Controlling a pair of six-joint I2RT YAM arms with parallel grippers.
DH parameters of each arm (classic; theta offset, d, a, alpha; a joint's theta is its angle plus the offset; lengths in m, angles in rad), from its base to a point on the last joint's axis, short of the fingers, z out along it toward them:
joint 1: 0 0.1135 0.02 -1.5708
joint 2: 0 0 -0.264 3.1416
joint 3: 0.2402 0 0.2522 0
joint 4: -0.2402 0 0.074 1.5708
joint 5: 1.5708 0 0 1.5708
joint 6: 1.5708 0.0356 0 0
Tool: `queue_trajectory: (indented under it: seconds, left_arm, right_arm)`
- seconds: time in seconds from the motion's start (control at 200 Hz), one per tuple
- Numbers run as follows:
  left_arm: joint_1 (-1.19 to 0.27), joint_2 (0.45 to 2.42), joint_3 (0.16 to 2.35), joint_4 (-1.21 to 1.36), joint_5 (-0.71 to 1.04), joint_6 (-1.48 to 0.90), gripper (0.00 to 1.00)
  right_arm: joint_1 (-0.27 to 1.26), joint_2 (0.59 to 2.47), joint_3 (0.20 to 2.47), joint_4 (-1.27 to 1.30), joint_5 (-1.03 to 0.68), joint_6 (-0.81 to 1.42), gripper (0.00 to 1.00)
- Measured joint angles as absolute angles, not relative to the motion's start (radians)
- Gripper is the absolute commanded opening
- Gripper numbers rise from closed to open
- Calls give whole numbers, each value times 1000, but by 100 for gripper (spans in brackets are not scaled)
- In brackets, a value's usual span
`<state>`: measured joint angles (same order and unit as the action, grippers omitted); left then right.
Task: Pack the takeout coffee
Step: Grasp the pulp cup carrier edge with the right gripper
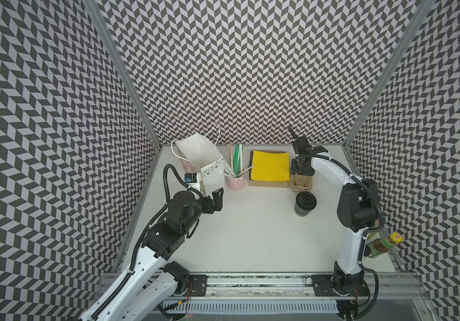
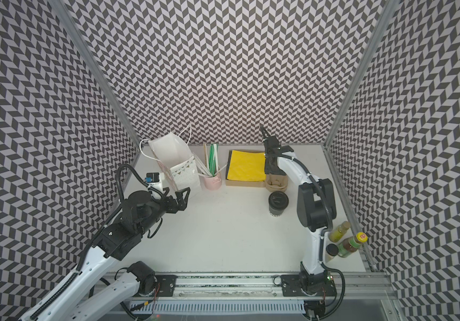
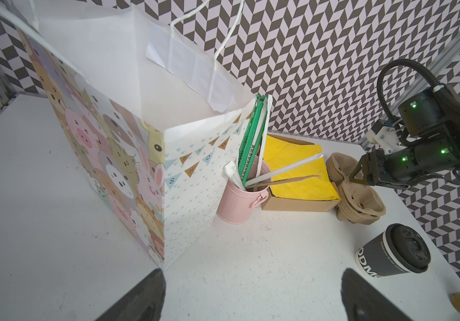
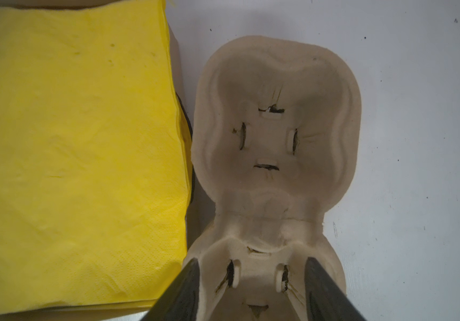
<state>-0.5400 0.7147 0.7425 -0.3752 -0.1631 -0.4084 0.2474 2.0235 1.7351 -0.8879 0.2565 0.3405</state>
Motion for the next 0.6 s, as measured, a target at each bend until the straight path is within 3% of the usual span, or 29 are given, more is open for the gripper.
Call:
queue_trajectory:
  seconds: [0.285,0.601]
  left_arm:
    - [-550,720,743,-376,-164,-408,99]
    - [-555,720,743,-376,-167,-403,99]
  right_arm:
    - [201,2072,1745,-886,237,337,55]
    - [199,2091,1757,-883,220,322,41]
